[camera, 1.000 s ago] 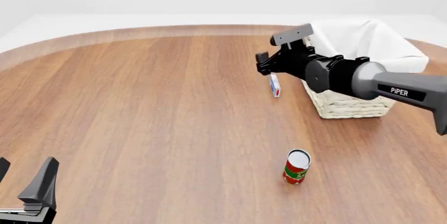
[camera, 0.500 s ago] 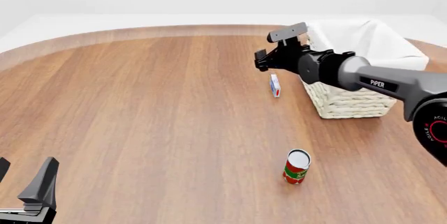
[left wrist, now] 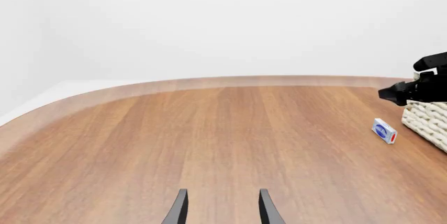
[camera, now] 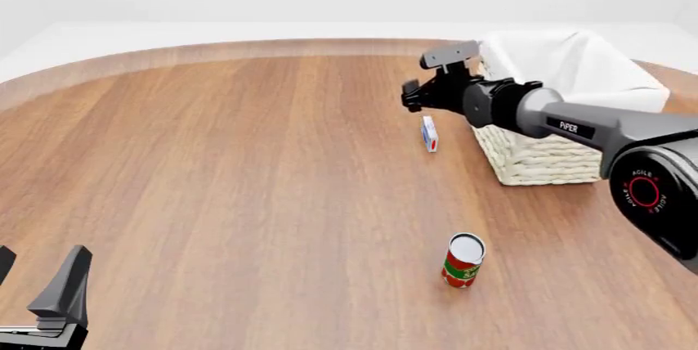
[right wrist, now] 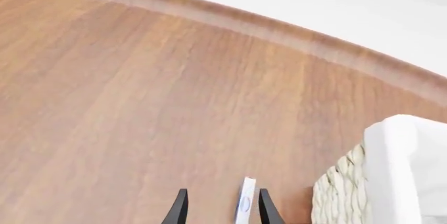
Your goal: Pick up the alphabet soup and the cream cheese box, and put them in the basket.
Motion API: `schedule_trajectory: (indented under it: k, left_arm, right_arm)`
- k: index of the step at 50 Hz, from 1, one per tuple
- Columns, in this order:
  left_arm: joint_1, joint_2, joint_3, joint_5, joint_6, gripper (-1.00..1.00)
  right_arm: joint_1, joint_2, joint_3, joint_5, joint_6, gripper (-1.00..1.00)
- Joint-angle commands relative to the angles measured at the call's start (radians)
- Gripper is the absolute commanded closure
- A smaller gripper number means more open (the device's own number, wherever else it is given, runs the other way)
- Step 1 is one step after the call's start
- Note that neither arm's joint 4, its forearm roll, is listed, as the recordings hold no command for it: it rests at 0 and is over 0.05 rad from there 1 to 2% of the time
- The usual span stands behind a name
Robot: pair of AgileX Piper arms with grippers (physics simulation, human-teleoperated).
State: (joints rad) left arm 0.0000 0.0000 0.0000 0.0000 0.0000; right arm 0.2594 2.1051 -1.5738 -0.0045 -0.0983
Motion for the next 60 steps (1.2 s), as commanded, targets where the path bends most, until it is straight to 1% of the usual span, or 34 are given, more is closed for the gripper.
schedule_trajectory:
  k: [1, 6, 14, 16, 44, 60]
  left_arm:
    - [0.000, 0.000, 0.000, 0.000, 0.000, -1.00]
    - [0.000, 0.000, 0.000, 0.000, 0.000, -1.00]
    - [0.000, 0.000, 0.000, 0.000, 0.000, -1.00]
    - [0.000, 0.000, 0.000, 0.000, 0.000, -1.00]
    - [0.000, 0.000, 0.000, 0.000, 0.000, -1.00]
    - [0.000, 0.000, 0.000, 0.000, 0.000, -1.00]
  right_arm:
    - [-0.017, 0.043, -0.037, 0.016, 0.004, -1.00]
    - [-0.022, 0.061, -0.039, 0.014, -0.008, -1.00]
    - [-0.029, 0.085, -0.055, 0.018, -0.007, -1.00]
    - [-0.031, 0.095, -0.060, 0.017, -0.016, -1.00]
    - [-0.028, 0.211, -0.138, 0.044, -0.023, -1.00]
    - [-0.040, 0.261, -0.150, 0.048, -0.039, -1.00]
